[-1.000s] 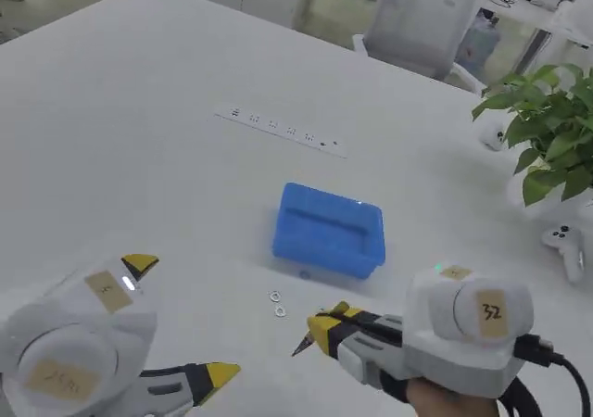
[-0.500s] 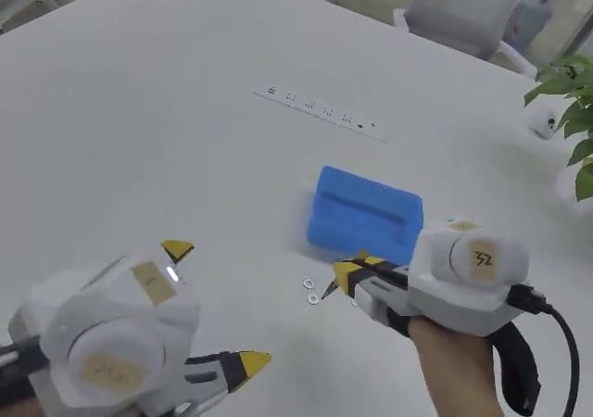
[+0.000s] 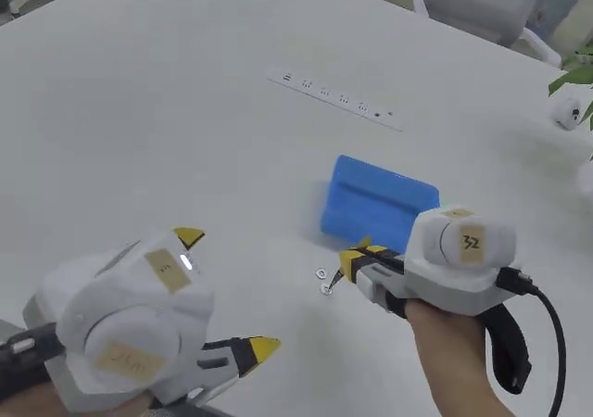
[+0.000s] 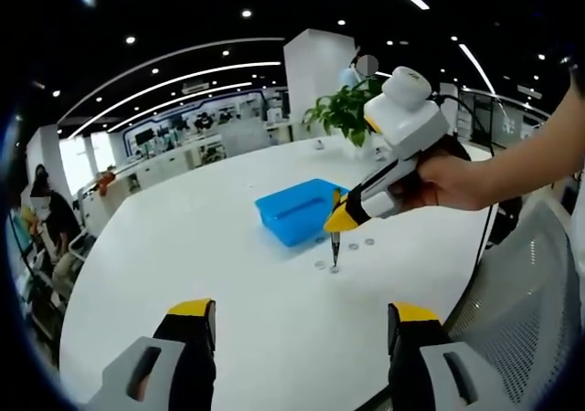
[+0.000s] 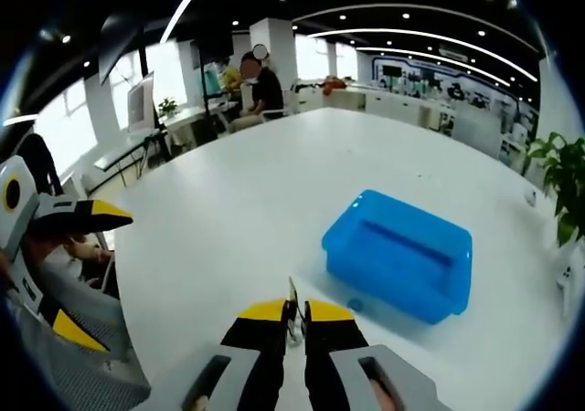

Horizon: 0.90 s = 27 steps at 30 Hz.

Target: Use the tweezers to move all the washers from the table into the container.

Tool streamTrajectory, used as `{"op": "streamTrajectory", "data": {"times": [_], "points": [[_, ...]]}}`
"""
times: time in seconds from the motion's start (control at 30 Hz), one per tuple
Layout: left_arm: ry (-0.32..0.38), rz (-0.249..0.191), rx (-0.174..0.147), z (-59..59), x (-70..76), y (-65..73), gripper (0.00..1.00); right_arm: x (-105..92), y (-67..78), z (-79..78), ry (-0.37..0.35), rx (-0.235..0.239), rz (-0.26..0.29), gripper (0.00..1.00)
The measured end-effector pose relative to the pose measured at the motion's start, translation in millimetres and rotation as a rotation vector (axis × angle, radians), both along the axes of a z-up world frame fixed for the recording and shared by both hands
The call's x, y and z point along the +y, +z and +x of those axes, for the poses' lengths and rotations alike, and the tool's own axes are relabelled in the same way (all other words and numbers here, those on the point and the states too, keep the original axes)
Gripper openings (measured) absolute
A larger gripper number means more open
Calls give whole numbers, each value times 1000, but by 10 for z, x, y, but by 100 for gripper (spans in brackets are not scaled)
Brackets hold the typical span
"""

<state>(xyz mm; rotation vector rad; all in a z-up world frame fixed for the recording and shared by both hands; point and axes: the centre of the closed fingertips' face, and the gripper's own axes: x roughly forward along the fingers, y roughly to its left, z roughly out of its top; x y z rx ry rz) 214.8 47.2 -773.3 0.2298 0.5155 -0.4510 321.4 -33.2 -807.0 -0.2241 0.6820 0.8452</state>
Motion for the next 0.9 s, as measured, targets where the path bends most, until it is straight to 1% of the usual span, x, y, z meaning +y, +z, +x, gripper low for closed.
{"op": "streamTrajectory", "data": {"times": [0.1, 0.2, 0.3, 0.37, 0.43, 0.5, 0.63, 0.7, 0.77, 0.9], "points": [[-2, 9, 0, -2, 3, -7, 78, 21, 8, 2, -7, 9, 17, 3], [-6, 14, 0, -2, 1, -15, 77, 25, -40, -13, -1, 16, 6, 3], [-10, 22, -3, -2, -6, -19, 76, 3, -44, -40, -7, 5, 16, 3], [-13, 38, -4, -4, -7, -33, 76, -17, -48, -57, -6, -12, 8, 2], [-12, 52, -6, -4, 3, -39, 76, -37, -47, -75, -4, -12, 4, 2], [-12, 49, -8, -4, 6, -33, 75, -50, -52, -74, -4, -4, -2, 3], [-12, 53, -11, -6, 10, -29, 75, -76, -48, -48, -2, -19, -27, 3], [-14, 61, -9, -10, 12, -40, 74, -66, -47, -41, 3, -23, -32, 3], [-14, 67, -14, -8, 17, -35, 73, -50, -38, -41, 9, -29, -43, 3], [-8, 62, -13, -5, 26, -33, 73, -31, -31, -36, 21, -40, -51, 3]]}}
